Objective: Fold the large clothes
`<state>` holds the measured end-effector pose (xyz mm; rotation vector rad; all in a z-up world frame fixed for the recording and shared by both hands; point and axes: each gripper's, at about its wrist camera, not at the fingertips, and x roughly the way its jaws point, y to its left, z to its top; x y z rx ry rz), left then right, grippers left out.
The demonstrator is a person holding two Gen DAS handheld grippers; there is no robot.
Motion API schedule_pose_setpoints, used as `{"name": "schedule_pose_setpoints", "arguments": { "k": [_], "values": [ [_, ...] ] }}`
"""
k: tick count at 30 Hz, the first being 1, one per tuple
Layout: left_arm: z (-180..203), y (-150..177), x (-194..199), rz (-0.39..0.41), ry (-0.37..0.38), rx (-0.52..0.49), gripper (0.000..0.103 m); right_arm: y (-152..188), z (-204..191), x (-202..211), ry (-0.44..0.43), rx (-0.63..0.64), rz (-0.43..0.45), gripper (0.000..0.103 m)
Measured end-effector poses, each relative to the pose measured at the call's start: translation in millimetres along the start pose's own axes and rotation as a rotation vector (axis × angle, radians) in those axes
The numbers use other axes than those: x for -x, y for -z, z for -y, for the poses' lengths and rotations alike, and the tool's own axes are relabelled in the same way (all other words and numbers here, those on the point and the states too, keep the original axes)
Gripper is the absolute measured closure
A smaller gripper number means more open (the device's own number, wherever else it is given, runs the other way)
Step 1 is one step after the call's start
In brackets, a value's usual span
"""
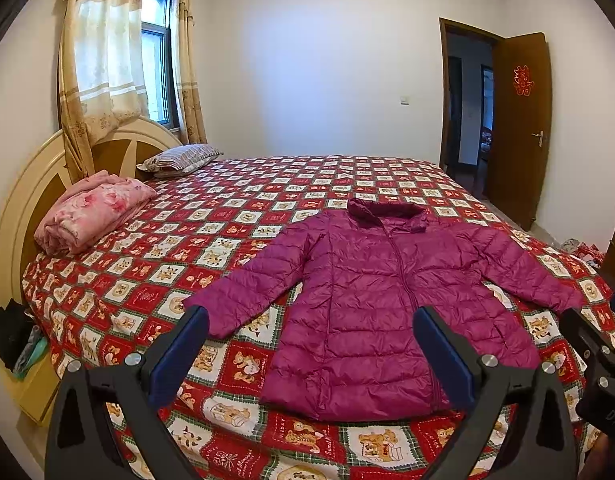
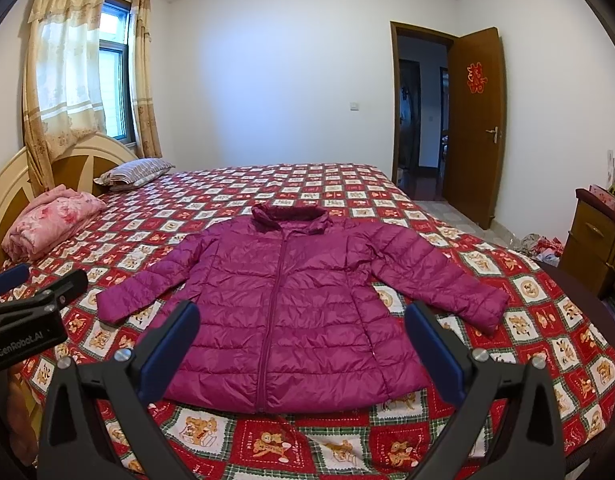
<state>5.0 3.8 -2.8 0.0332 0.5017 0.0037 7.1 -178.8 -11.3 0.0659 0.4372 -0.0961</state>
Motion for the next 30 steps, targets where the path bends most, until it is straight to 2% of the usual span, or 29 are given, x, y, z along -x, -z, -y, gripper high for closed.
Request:
{"name": "schedule_pose_setpoints", "arguments": {
  "k": [30],
  "values": [
    [-0.1,3.6,-4.7,-0.01,-0.016,-0.001,0.001,3.9,1.2,-7.9,-0.019,-0.015,-0.04,0.0]
  ]
}}
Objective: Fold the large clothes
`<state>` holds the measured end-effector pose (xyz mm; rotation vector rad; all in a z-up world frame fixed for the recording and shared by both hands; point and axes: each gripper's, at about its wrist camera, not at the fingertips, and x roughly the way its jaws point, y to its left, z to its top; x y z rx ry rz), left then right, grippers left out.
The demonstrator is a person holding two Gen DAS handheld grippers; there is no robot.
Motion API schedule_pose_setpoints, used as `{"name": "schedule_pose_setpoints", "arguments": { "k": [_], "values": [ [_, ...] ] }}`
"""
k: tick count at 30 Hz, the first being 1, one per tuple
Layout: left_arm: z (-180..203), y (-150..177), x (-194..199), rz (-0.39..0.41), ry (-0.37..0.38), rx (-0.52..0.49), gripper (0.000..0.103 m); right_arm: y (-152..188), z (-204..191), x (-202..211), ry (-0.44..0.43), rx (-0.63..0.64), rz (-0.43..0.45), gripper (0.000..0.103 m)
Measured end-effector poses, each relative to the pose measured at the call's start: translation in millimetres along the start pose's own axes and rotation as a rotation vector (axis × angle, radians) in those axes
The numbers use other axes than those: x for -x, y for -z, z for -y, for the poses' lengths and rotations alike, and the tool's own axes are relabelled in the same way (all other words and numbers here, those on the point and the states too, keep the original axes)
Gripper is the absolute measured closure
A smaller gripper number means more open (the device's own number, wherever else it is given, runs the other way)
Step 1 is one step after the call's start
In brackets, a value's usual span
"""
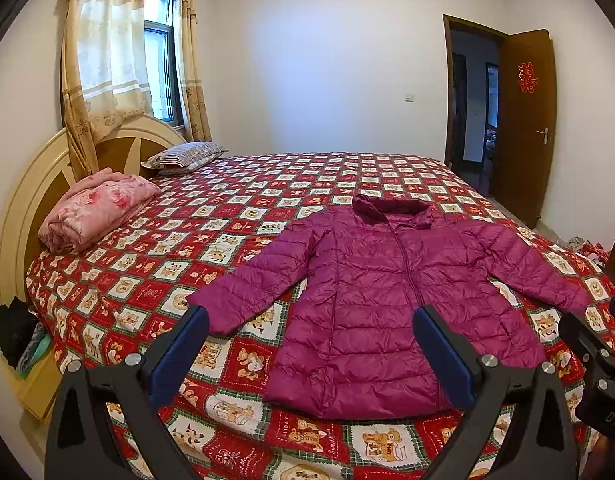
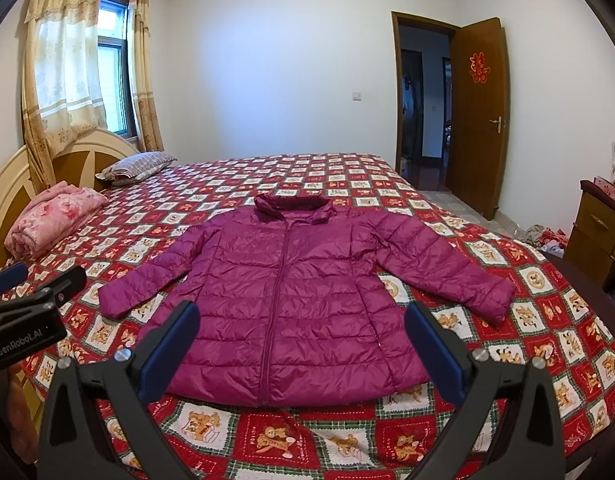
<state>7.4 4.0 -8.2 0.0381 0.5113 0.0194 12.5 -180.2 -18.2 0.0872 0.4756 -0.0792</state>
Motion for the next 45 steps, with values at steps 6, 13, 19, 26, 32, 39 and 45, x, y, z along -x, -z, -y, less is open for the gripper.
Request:
{"name": "schedule_pose_setpoints", "arguments": {
  "k": [6,13,19,26,32,39,45],
  "values": [
    [0.1,0.1,0.0,-0.001,-0.001,0.0,0.001,0.6,-1.0,-0.2,-0.004,0.0,-0.005,0.0],
    [0.4,0.4,-0.5,-0.001,-0.002,0.0,0.001,0.8,-1.0,-0.6,-0.006,0.001,-0.007,0.0],
    [0.4,0.3,-0.4,-0.001,0.0,-0.001,0.001,1.5,-2.2,-0.9,-0.007,0.001,-0.009,0.0],
    [2.4,1.4,-1.5,-0.005,0.002,-0.002,0.001,2.7,-3.1,-2.9,-0.025,0.0,-0.022,0.0],
    [5.2,3.4,-6.5,-0.018,0.012,-0.015,0.001,3.3,-3.0,-4.2,-0.029,0.003,-0.026,0.0],
    [3.8,3.7,-45.5,-0.089,0.011,-0.037,0.001,5.0,17.8,-36.6,-0.015,-0.032,-0.083,0.0],
    [2.5,1.5,-79.6,-0.117,-0.021,-0.051,0.001,10.7,52.7,-73.6,0.01,-0.098,-0.161,0.0]
  ]
}}
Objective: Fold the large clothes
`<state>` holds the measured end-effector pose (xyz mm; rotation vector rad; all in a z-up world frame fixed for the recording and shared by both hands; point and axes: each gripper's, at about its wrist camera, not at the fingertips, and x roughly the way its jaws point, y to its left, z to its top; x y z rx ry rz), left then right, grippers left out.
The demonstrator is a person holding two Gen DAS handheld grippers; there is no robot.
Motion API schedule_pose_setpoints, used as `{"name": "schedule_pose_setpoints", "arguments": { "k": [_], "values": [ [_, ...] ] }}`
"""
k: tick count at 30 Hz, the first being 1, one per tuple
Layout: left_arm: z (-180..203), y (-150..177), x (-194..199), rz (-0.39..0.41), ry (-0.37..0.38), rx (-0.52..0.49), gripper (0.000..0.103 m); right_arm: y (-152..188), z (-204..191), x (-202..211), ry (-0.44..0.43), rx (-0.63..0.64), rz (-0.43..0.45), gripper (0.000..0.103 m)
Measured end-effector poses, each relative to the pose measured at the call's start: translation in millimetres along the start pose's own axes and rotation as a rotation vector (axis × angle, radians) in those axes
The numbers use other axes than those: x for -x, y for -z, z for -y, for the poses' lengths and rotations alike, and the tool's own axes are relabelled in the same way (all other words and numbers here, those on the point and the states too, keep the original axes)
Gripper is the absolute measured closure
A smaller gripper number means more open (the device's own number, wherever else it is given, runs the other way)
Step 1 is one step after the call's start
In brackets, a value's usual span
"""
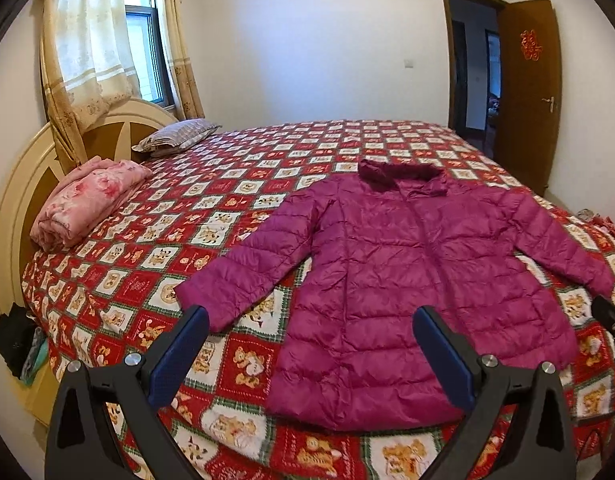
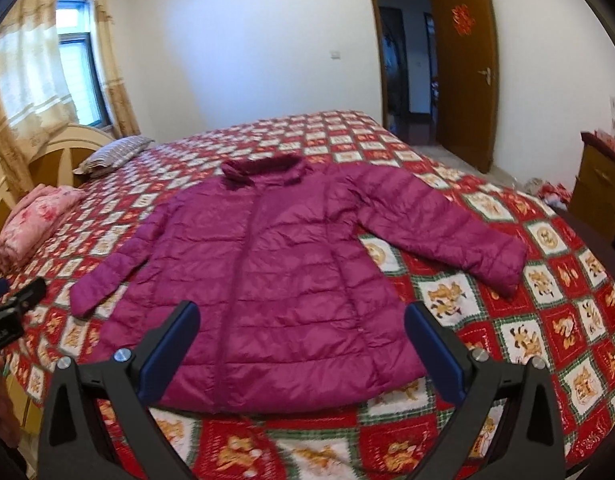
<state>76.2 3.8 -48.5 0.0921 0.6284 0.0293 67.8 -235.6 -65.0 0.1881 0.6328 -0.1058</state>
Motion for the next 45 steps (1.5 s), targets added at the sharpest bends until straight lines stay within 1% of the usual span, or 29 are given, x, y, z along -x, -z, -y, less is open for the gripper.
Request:
{"name": "schedule_pose_setpoints", "arguments": {
  "k": [7,9,13,15,18,20,23,25,27,28,31,33,34,35,36,37,41,43,45],
  "values": [
    [10.3,-11.2,-43.2,-0.011,-0.032,-0.028,0.001,-6.7,45.3,-41.7,0.051,-0.054,-0.062,0.0],
    [17.2,-14.5,-60.0,-0.027,-0.026,-0.042,0.001,-9.2,60.2,-53.9,0.079,-0.067,-0.074,0.0],
    [35.9,-22.0,-93.4,-0.028,-0.019,-0.081,0.001,-13.9,94.7,-78.9,0.139,-0.11,-0.11,0.0],
    [46.0,-25.2,-112.6,-0.049,-0.015,-0.094,0.001,-15.8,115.0,-88.7,0.186,-0.133,-0.124,0.0],
    [56.8,-26.3,-133.7,-0.06,-0.008,-0.108,0.001,-17.4,147.5,-99.1,0.239,-0.181,-0.123,0.0],
    [61.2,-24.9,-149.7,-0.08,-0.008,-0.116,0.001,-17.1,169.4,-105.4,0.275,-0.222,-0.128,0.0],
    [59.7,-23.7,-169.0,-0.108,-0.03,-0.118,0.001,-17.0,196.6,-111.1,0.306,-0.278,-0.136,0.0],
    [52.5,-23.7,-178.0,-0.123,-0.046,-0.109,0.001,-16.9,210.0,-111.9,0.301,-0.315,-0.133,0.001],
    [46.5,-25.0,-184.2,-0.139,-0.052,-0.103,0.001,-17.2,221.6,-114.6,0.301,-0.335,-0.132,0.004],
    [43.7,-26.2,-186.2,-0.143,-0.054,-0.103,0.001,-17.7,226.6,-116.7,0.301,-0.342,-0.135,0.007],
    [36.7,-31.5,-187.7,-0.132,-0.062,-0.113,0.001,-19.0,239.1,-122.6,0.294,-0.366,-0.15,0.011],
    [32.8,-34.5,-189.7,-0.124,-0.072,-0.117,0.001,-19.5,245.7,-128.1,0.313,-0.376,-0.151,0.012],
    [31.9,-36.0,-191.8,-0.123,-0.078,-0.122,0.001,-19.1,251.4,-131.5,0.313,-0.393,-0.153,0.016],
    [31.7,-37.4,-195.5,-0.124,-0.088,-0.131,0.001,-18.2,254.4,-136.0,0.3,-0.408,-0.164,0.024],
    [31.4,-38.3,-199.0,-0.125,-0.1,-0.141,0.001,-17.0,257.6,-141.2,0.274,-0.421,-0.182,0.029],
    [31.2,-39.2,-202.9,-0.124,-0.114,-0.149,0.001,-15.6,260.4,-147.7,0.244,-0.429,-0.206,0.041],
    [20.8,-46.1,-216.1,-0.151,-0.1,-0.128,0.001,-22.5,260.3,-150.3,0.207,-0.4,-0.208,0.077],
    [15.6,-50.4,-218.1,-0.149,-0.105,-0.123,0.001,-32.0,254.6,-148.1,0.207,-0.374,-0.195,0.081],
    [9.7,-55.8,-219.3,-0.138,-0.114,-0.12,0.001,-45.5,241.0,-146.8,0.215,-0.321,-0.172,0.084]
  ]
}}
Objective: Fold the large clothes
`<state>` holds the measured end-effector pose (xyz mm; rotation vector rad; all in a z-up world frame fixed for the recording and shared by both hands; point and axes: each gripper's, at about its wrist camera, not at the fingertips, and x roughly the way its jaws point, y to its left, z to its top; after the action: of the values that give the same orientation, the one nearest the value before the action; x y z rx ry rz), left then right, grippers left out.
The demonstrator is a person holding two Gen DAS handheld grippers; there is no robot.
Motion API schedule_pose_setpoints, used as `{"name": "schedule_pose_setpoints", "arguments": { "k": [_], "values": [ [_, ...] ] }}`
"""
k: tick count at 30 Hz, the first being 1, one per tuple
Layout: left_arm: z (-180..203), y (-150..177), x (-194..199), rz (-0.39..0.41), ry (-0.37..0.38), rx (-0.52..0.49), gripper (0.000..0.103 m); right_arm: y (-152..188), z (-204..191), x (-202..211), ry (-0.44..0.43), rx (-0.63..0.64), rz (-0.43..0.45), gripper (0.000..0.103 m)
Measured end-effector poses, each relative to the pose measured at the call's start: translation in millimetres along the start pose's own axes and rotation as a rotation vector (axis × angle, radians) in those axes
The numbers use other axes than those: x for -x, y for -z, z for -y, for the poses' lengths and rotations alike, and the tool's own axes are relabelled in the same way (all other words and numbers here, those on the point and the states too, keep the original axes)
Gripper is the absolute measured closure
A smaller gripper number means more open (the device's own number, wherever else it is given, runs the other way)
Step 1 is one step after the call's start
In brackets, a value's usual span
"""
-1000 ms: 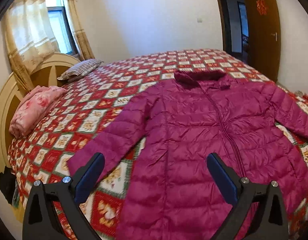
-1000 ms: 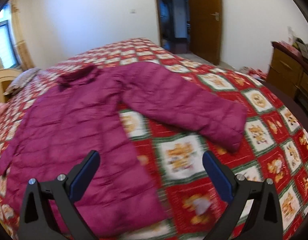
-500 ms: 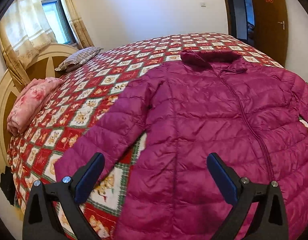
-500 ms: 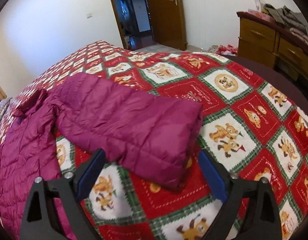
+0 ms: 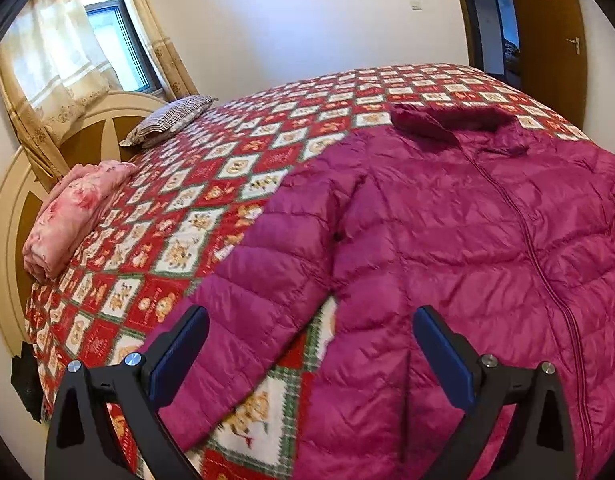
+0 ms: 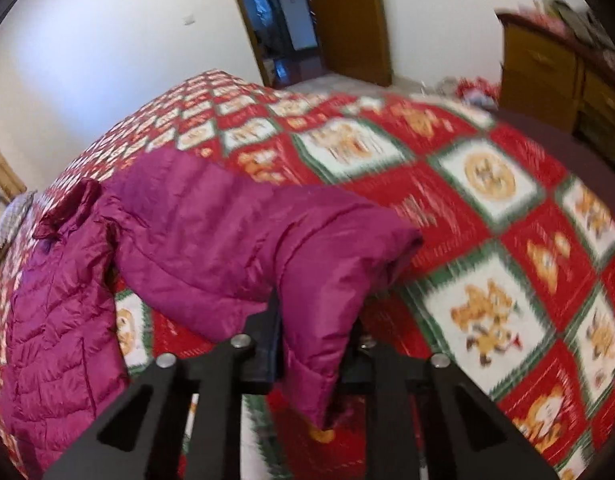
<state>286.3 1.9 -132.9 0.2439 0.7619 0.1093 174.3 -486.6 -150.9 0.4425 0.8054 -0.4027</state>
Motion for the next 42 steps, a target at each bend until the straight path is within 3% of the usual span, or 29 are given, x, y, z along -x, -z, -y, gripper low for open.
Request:
{"name": "schedule_pose_setpoints", "arguments": {
  "k": [8,16,25,34,37,38,40,42],
  "values": [
    [-21.2,-11.6,-4.7,0.028,-0.068,0.017,0.001,-19.1,-106.9,20.8,-0.104,0.209,0.108,0.087],
    [-38.6,-12.0,-16.3,0.021,-0.074,0.049,0.001,-9.1,-229.4,2.9,-0.222,0.399,0.132,0.087],
    [-58.6,-8.4,-42.6,0.012,-0.128,0.064,0.001,46.0,-329.3,-43.4,-0.335,0.553,0.042,0.088],
    [-71.8,-9.2,-65.2,-0.017,-0.15,0.089,0.001,86.8,-366.4,-71.9,-0.374,0.646,-0.055,0.087],
    [-71.7,-10.5,-68.7,-0.021,-0.161,0.082,0.001,89.6,-369.3,-71.9,-0.372,0.671,-0.067,0.074],
    [-71.8,-11.3,-69.1,-0.021,-0.166,0.081,0.001,89.8,-368.5,-68.8,-0.379,0.67,-0.061,0.047],
    [-73.2,-13.5,-68.7,-0.02,-0.171,0.084,0.001,91.1,-367.0,-60.9,-0.415,0.662,-0.056,0.024],
    [-72.7,-17.3,-66.4,-0.015,-0.178,0.088,0.001,93.8,-368.4,-47.6,-0.436,0.672,-0.028,0.025]
  ]
}}
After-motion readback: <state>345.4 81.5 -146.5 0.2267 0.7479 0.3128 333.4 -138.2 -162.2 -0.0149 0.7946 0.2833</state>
